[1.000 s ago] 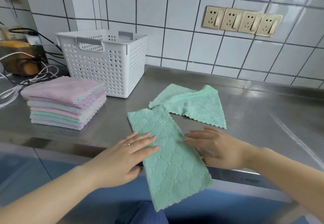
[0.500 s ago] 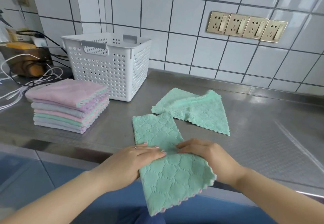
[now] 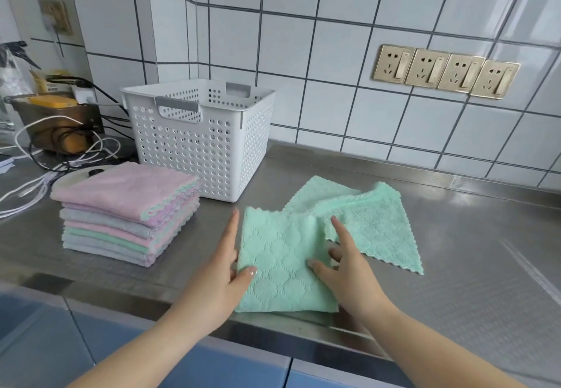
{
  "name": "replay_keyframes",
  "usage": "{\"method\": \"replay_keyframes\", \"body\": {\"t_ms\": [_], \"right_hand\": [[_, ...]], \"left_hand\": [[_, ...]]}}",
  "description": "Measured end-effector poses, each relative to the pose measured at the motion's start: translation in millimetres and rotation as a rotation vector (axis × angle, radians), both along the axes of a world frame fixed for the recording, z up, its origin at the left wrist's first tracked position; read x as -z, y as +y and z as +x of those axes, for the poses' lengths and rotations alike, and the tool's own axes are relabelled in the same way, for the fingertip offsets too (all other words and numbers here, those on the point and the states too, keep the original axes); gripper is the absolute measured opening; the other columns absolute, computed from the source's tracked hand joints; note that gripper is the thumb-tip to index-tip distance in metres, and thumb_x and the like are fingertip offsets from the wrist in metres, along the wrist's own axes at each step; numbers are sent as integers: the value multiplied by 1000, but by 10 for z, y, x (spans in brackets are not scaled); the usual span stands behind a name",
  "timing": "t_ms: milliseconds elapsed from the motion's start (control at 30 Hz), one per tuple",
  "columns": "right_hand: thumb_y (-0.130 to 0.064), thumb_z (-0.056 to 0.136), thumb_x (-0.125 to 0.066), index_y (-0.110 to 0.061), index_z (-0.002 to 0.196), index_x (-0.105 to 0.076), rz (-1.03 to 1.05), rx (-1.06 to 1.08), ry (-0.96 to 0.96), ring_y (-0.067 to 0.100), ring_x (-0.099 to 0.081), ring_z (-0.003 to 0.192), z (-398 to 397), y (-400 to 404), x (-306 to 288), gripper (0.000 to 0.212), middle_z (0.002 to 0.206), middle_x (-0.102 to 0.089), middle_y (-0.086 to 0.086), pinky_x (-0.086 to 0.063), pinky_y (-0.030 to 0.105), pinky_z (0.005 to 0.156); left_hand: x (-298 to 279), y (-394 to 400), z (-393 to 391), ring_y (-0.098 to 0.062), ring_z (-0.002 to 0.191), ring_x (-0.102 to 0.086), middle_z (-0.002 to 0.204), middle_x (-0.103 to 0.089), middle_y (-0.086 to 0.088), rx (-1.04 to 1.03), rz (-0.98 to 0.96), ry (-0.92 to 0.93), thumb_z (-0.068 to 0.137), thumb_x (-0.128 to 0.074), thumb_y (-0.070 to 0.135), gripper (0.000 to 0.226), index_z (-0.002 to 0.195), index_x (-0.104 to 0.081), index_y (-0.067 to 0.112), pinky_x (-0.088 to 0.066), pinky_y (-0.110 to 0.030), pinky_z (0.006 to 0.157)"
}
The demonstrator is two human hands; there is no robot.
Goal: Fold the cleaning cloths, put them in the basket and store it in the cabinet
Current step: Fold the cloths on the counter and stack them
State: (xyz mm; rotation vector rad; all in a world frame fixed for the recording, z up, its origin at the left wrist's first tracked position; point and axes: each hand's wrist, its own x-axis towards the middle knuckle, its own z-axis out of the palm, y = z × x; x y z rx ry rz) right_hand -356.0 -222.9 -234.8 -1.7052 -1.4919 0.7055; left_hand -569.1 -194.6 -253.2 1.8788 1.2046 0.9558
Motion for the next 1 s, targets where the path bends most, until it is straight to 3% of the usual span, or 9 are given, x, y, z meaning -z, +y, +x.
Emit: {"method": "replay_keyframes", "body": {"t_ms": [67,167,233,433,600,700,800,900,1000], "right_hand": [[-29,89,-63,-46,142,-22,-32,-27,-125,8,-55,89,44,43,54,69,115,-53,-14,-42,14,76],[-28,91,-60,-38,133,-47,-62,-39,-188,11,-57,105,56,79,57,45,132,-54,-9,-45,24,92],[-27,91,-60,-34,131,-52,-68,-23,-183,12,-57,109,58,93,74,41,133,-54,-10,-45,27,95],[-26,90,-60,-28,132,-52,-48,24,-174,12,-56,111,91,114,108,43,131,-51,-12,-43,23,94],[-29,90,-60,-29,133,-51,-61,20,-195,9,-58,102,108,140,101,44,134,-52,-9,-45,21,87],[-30,90,-59,-31,136,-44,59,12,-306,6,-56,91,123,74,47,49,146,-32,-9,-43,16,80],[-31,93,-54,-26,141,-40,245,-9,-548,12,-45,124,62,28,-70,50,155,-16,-6,-38,24,100],[-34,98,-41,-24,146,-30,120,-93,-733,17,-11,145,-162,114,-117,50,159,-8,-1,-17,38,116],[-28,98,-31,-24,144,-26,-57,-180,-819,15,-3,146,-358,256,-21,47,159,-7,-1,-7,53,115]], "left_hand": [[-79,-9,8,3,88,-53,114,-49,19,27,-54,108,93,-55,24,79,129,3,65,-42,-8,75],[-186,36,-9,-14,106,-59,129,-57,-1,20,-40,321,94,-53,29,46,132,-37,50,-44,-27,85],[-225,68,-8,-18,112,-55,127,-58,-2,4,-43,394,94,-52,32,38,131,-48,42,-45,-22,71],[-202,186,12,8,68,-53,120,-61,4,9,-34,423,95,-50,32,37,130,-50,42,-32,-7,47],[-155,243,11,1,75,-54,96,-50,16,43,-3,470,94,-50,36,35,128,-53,41,-34,-12,59],[-153,235,-75,-5,85,-54,107,-43,17,-35,175,538,92,-51,35,26,117,-57,41,-38,-19,71],[-187,175,-35,-13,94,-60,118,-53,16,-98,447,528,89,-51,22,24,107,-65,31,-44,-25,79],[-173,197,177,-18,99,-68,111,-68,4,1,618,645,76,-42,23,38,102,-70,20,-54,-30,79],[-94,254,418,-22,139,-33,149,-37,-5,124,390,789,88,-29,28,55,138,-42,11,-28,-40,112]]}}
